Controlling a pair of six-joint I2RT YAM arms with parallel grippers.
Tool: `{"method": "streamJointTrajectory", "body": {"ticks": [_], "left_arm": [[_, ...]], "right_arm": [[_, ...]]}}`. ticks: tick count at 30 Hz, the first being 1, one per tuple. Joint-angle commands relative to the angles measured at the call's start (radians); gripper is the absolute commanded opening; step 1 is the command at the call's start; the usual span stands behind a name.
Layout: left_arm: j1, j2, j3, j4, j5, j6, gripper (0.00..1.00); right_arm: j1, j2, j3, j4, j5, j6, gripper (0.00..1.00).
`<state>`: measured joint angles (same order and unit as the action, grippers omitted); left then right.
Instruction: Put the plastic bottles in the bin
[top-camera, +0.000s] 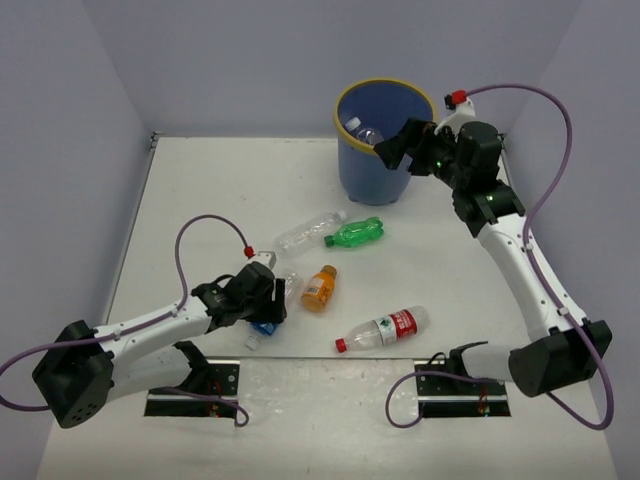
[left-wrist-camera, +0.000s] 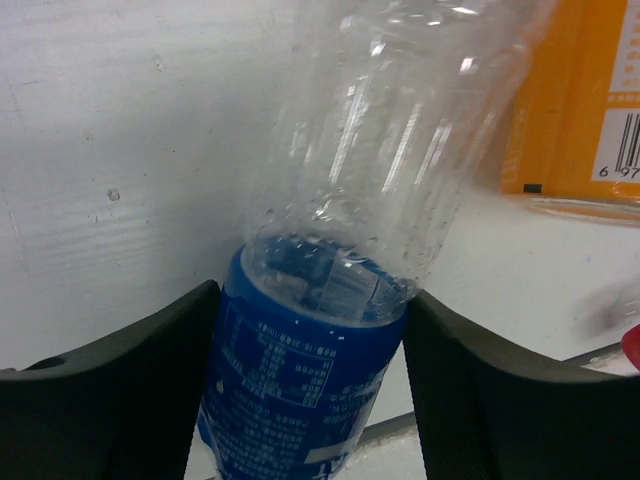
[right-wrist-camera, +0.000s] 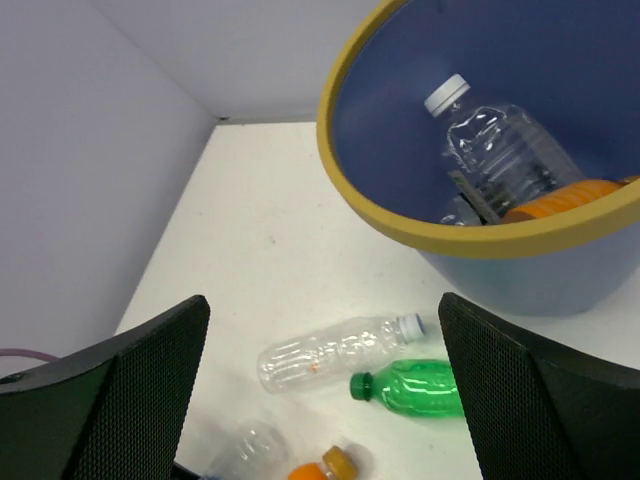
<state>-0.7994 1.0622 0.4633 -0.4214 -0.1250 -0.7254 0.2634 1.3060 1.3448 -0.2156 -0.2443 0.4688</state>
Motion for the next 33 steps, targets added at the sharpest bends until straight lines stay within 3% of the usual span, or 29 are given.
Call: {"method": "streamJointTrajectory", "body": {"ticks": [1, 6, 12, 17, 21, 24, 28, 33], "left_arm": [[-0.004, -0.007, -0.016, 0.023, -0.004, -0.018, 0.52], [-0.005, -0.06, -0.023, 0.021, 0.012, -0.014, 0.34], [-0.008, -0.19, -0.017, 0.028, 0.088, 0.003, 0.01], [-0.009, -0.365, -0.014, 0.185, 0.202, 0.057, 0.0], [-0.012, -0.391, 0.0, 0.387, 0.328, 0.122, 0.0], [-0.011, -0.306, 0.03, 0.528, 0.433, 0.154, 0.0], [-0.011, -0.173, 0.112, 0.587, 0.487, 0.197, 0.0], [-0.019, -0.079, 0.163, 0.719, 0.585, 0.215, 0.0]], "right_arm": [[0.004, -0.128, -0.201, 0.116, -0.063, 0.083, 0.99], [0.004, -0.189, -0.302, 0.106, -0.058, 0.085, 0.99], [0.004, -0.233, -0.342, 0.099, -0.154, 0.09, 0.99], [0.005, -0.266, -0.446, 0.264, -0.464, 0.134, 0.99], [0.045, -0.271, -0.51, 0.366, -0.619, 0.221, 0.99], [0.137, -0.262, -0.508, 0.375, -0.608, 0.187, 0.99], [0.235, -0.231, -0.476, 0.354, -0.6, 0.131, 0.99], [0.249, -0.214, -0.48, 0.343, -0.551, 0.125, 0.99]]}}
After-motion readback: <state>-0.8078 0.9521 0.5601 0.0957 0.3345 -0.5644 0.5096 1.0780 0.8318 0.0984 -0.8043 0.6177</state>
